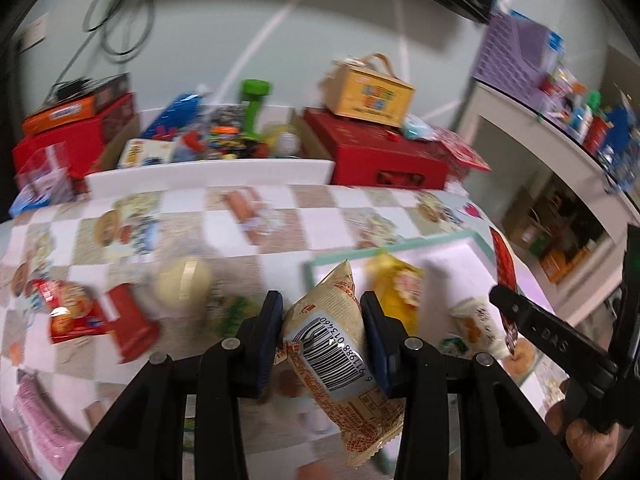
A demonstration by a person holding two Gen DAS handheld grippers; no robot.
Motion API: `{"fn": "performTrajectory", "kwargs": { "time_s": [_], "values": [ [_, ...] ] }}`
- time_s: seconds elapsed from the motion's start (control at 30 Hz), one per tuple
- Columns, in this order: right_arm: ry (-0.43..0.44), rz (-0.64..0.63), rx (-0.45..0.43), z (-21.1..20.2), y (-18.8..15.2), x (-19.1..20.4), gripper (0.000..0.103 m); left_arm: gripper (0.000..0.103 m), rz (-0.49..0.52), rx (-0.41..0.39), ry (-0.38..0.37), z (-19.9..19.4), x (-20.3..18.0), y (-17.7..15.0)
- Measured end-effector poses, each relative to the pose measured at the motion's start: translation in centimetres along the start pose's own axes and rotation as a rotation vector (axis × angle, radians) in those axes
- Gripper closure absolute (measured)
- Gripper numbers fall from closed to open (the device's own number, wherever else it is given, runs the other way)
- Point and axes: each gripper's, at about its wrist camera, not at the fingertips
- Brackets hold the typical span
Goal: Organize snacks
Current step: 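Carry both packages over the white tray and open both grippers to release them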
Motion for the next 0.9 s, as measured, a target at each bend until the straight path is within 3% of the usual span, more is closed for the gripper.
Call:
{"fn": "performTrajectory", "kwargs": {
  "time_s": [0.2,0.47,0.77,0.9],
  "values": [
    [-0.052,0.056,-0.022,0.0,0.3,-3.0,0.056,0.062,0.054,0.028,-0.037,2.2,-3.0,-0.3],
    [-0.107,0.105,-0.033,0.7,0.4,-6.0,0.056,0.062,0.098,0.079,-0.027,4.8,-4.7,-1.1],
    [-0.105,0.08,-0.015,1.9,0.1,-6.1,0.054,0.061,0.11,0.101,-0.004,6.3,-4.9,-1.6],
    [-0.115,0.051,-0.016,1.9,0.2,-5.4,0.054,0.05,0.098,0.098,-0.007,6.0,-4.8,-1.4]
  ]
}}
Point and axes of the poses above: each gripper's, at about its wrist camera, not at the fingertips, and z roughly the way its jaws point, x to its left, y to its top, and after that the axes turned 4 degrees about x, right-handed
